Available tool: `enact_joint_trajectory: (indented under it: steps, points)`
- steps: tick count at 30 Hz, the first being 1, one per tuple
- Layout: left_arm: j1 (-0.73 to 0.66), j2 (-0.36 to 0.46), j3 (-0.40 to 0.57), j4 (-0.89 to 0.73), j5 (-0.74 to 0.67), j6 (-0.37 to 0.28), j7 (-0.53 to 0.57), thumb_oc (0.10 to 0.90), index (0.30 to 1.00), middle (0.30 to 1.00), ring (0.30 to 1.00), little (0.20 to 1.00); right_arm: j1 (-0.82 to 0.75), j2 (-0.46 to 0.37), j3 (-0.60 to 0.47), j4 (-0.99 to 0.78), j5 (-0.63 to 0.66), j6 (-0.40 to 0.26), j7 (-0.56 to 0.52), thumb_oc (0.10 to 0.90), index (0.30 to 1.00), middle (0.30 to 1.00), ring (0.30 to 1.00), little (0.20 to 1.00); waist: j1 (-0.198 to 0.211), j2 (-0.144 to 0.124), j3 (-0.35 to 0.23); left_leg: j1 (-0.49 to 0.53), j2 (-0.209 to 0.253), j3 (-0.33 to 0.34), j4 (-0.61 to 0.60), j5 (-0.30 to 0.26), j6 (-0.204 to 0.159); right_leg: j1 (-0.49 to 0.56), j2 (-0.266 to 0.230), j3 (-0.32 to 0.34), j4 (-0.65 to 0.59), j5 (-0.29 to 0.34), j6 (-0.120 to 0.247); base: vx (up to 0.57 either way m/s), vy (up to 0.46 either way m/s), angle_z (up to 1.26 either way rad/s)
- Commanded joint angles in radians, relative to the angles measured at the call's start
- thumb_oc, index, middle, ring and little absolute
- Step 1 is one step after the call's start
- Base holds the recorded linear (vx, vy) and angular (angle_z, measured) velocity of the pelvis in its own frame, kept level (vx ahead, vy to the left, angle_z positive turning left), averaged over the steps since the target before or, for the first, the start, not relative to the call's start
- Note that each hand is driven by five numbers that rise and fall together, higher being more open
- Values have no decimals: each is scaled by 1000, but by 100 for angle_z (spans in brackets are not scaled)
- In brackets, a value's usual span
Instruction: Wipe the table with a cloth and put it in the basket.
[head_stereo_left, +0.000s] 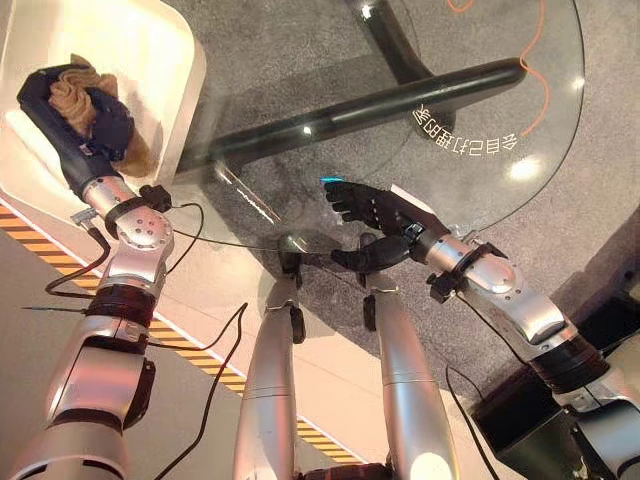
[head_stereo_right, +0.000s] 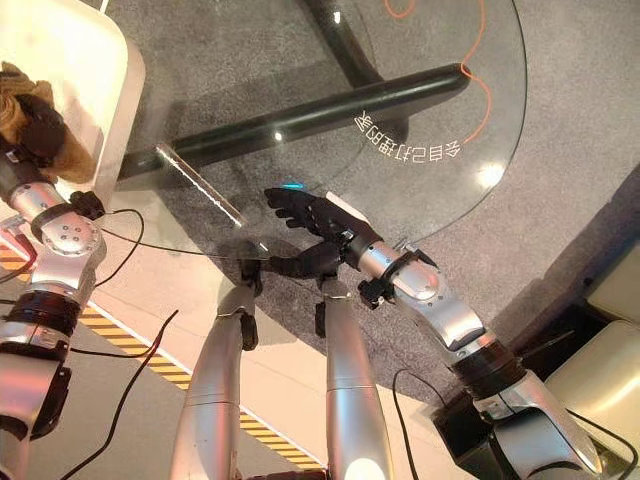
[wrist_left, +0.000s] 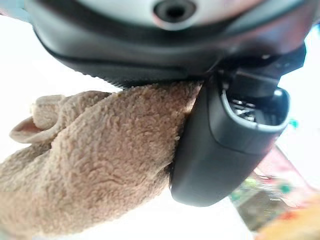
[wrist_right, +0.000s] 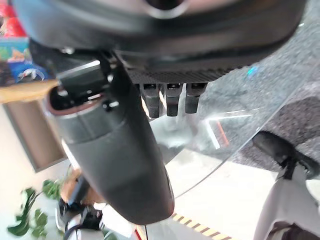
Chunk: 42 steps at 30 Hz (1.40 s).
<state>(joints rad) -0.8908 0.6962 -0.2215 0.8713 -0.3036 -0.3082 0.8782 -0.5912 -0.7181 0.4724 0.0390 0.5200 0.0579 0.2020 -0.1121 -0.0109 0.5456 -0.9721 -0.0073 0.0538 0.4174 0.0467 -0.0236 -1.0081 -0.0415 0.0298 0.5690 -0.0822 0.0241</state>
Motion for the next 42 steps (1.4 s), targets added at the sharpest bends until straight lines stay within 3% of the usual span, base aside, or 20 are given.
enact_joint_trajectory:
  steps: [1,4,9,10,11,12,19,29,36,42]
  points:
    - [-99,196,33,22,-14,22,3,100,300,300,300,200,8,2,-2,-98,80,-107,-1,800,900,900,900,900,-7,-21,-26,35,-56,41,58,-88,45,39,63,1,-154,114,3,0,0,0]
    - [-139,222,7,108,-63,120,-108,100,300,300,300,200,-6,2,7,-83,97,-124,0,800,900,900,900,900,-10,-28,-26,36,-57,37,52,-88,42,42,64,-4,-164,120,9,0,0,0]
    - [-182,237,-35,191,-97,247,-188,119,316,316,316,219,-27,3,13,-89,116,-119,-15,800,900,900,900,900,-11,-41,-26,34,-57,32,44,-89,42,42,63,-10,-175,129,17,0,0,0]
    - [-185,233,-39,207,-112,269,-212,372,533,533,533,472,-33,6,14,-89,117,-115,-22,800,900,900,900,900,-11,-43,-26,35,-58,31,42,-89,42,43,62,-11,-179,131,19,0,0,0]
    - [-191,232,-44,216,-117,277,-223,493,636,636,636,593,-39,9,16,-87,120,-113,-26,800,900,900,900,900,-11,-45,-26,36,-58,30,39,-87,41,45,62,-12,-183,134,21,-4,-43,1]
    - [-204,228,-49,229,-131,282,-228,800,900,900,900,900,-48,10,16,-90,128,-105,-37,800,900,900,900,900,-12,-52,-26,37,-59,25,35,-88,41,46,62,-14,-190,139,24,0,-49,1]
    - [-253,236,-73,267,-145,265,-201,800,900,900,900,900,-51,18,15,-95,146,-106,-45,800,900,900,900,900,-16,-64,-26,51,-59,20,30,-94,44,59,60,-16,-203,151,31,0,-30,2]
    - [-279,257,-77,241,-103,195,-123,800,900,900,900,900,-20,39,5,-129,129,-100,-57,800,900,900,900,900,-11,-57,-26,76,-63,18,33,-98,45,83,55,-21,-199,145,26,-7,-28,2]
    - [-282,281,-53,160,-7,88,68,800,900,900,900,900,11,36,-14,-160,124,-102,-56,800,900,900,900,900,-1,-56,-26,102,-61,15,34,-104,48,111,54,-32,-187,123,17,-26,-49,0]
    - [-268,286,-19,35,142,5,322,800,900,900,900,900,61,47,-30,-188,103,-111,-58,800,900,900,900,900,9,-53,-26,113,-58,6,44,-110,46,124,53,-46,-158,92,-2,-41,-69,1]
